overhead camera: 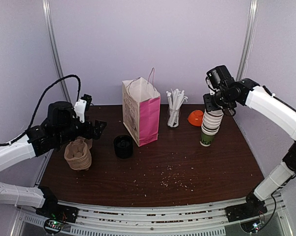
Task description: Pack the takeout coffee
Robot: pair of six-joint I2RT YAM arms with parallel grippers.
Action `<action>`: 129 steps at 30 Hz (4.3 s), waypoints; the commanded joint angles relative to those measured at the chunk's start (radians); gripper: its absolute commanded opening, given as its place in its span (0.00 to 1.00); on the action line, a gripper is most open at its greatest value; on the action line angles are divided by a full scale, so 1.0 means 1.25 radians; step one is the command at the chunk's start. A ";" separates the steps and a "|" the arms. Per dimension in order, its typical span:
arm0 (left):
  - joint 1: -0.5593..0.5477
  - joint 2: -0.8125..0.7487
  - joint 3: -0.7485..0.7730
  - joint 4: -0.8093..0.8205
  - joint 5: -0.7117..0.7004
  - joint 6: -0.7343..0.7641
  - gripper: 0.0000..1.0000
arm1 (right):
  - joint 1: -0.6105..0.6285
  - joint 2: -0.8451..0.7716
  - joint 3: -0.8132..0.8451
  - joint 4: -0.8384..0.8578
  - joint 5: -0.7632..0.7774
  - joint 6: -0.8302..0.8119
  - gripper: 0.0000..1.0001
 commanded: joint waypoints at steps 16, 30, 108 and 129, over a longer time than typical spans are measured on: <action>0.004 -0.001 -0.008 0.050 0.005 0.005 0.95 | -0.018 0.050 0.010 -0.058 -0.022 -0.006 0.28; 0.004 0.006 -0.008 0.049 0.013 0.000 0.94 | -0.019 0.059 -0.003 -0.058 -0.033 -0.004 0.22; -0.216 0.305 0.157 0.241 0.320 -0.398 0.89 | 0.354 -0.034 -0.056 -0.144 -0.062 -0.056 0.00; -0.302 0.608 0.390 0.285 0.391 -0.460 0.88 | 0.355 -0.095 -0.120 -0.117 -0.088 -0.011 0.00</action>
